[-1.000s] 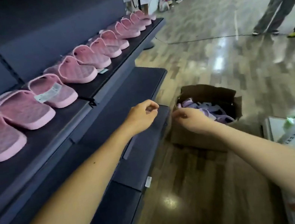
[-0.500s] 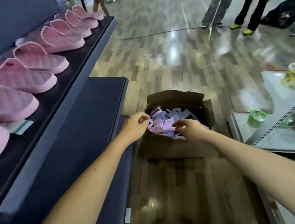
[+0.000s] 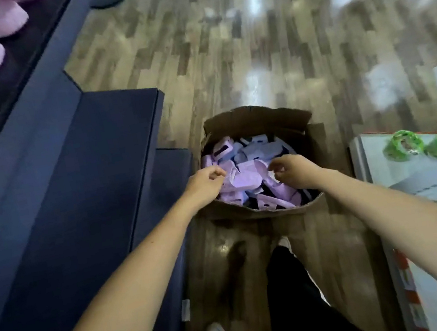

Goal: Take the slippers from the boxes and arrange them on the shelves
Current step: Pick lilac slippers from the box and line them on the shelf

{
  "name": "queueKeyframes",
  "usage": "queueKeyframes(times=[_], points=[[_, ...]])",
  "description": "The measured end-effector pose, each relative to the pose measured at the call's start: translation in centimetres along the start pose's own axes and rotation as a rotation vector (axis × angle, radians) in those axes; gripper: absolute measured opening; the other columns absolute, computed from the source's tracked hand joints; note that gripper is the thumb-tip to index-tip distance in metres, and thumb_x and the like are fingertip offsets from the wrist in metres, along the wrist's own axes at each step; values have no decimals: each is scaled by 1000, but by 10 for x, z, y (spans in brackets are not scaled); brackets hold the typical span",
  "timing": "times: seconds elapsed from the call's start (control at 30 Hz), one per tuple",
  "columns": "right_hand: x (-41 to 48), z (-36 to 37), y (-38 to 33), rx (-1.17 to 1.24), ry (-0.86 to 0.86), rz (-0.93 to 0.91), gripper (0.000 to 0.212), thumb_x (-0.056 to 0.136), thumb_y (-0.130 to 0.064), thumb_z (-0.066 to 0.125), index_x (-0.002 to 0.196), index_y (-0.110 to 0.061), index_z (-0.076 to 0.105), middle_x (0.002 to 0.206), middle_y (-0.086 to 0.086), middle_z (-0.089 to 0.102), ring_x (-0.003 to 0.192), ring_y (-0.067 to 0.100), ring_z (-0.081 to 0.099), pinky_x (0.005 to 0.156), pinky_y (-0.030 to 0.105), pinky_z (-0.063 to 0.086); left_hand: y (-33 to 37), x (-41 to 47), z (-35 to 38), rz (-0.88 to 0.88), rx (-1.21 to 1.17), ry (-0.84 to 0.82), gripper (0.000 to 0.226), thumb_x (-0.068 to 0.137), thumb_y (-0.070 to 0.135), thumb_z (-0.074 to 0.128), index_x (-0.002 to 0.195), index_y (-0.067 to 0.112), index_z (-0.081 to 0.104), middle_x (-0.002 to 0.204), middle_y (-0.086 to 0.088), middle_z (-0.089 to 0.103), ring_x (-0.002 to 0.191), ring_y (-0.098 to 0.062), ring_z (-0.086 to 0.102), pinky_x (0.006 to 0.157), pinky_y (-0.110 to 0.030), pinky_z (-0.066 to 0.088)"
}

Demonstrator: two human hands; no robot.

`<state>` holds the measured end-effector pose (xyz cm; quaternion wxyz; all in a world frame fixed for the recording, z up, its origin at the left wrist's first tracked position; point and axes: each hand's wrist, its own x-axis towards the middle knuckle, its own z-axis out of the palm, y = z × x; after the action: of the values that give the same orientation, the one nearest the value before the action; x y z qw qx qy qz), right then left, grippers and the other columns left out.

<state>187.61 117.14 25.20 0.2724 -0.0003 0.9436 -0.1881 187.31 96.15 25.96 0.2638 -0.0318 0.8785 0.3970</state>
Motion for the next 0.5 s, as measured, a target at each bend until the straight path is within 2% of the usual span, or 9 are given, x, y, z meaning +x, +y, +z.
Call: queueKeyframes(times=[0.1, 0.17, 0.27, 0.37, 0.43, 0.5], points=[[47, -2, 30, -80, -146, -8, 37, 95, -13, 41, 130, -12, 53, 134, 14, 54, 122, 30, 51, 102, 34, 39, 4, 47, 18, -125, -85, 37, 24, 95, 17, 47, 111, 11, 63, 118, -8, 62, 107, -23, 57, 90, -28, 43], [77, -3, 47, -141, -218, -21, 37, 95, -15, 41, 129, -12, 54, 133, 16, 54, 120, 32, 52, 101, 36, 39, 3, 75, 28, -205, -144, 72, 24, 95, 16, 47, 110, 10, 64, 119, -9, 62, 109, -24, 56, 92, -29, 43], [119, -2, 65, -141, -312, -26, 39, 94, -16, 41, 131, -11, 51, 135, 15, 53, 121, 32, 51, 104, 38, 37, -6, 109, 40, -301, -196, 143, 24, 94, 15, 47, 110, 9, 64, 120, -9, 61, 110, -23, 55, 84, -25, 40], [154, 10, 78, -118, -334, -11, 38, 94, -12, 41, 129, -6, 53, 130, 14, 57, 119, 30, 52, 102, 34, 39, -22, 134, 49, -370, -189, 173, 24, 93, 14, 47, 108, 9, 65, 119, -6, 62, 110, -22, 55, 82, -22, 38], [175, 26, 85, -102, -340, -22, 34, 93, -11, 41, 121, -3, 59, 126, 14, 59, 117, 30, 52, 98, 32, 38, -35, 150, 56, -405, -168, 158, 23, 93, 14, 46, 107, 11, 65, 114, -6, 64, 100, -20, 57, 77, -21, 40], [204, 51, 92, -86, -339, -13, 34, 93, -12, 41, 122, -8, 59, 129, 11, 58, 118, 28, 50, 97, 29, 36, -54, 171, 66, -451, -157, 150, 22, 92, 16, 47, 104, 15, 65, 109, -5, 66, 88, -18, 55, 72, -23, 42]])
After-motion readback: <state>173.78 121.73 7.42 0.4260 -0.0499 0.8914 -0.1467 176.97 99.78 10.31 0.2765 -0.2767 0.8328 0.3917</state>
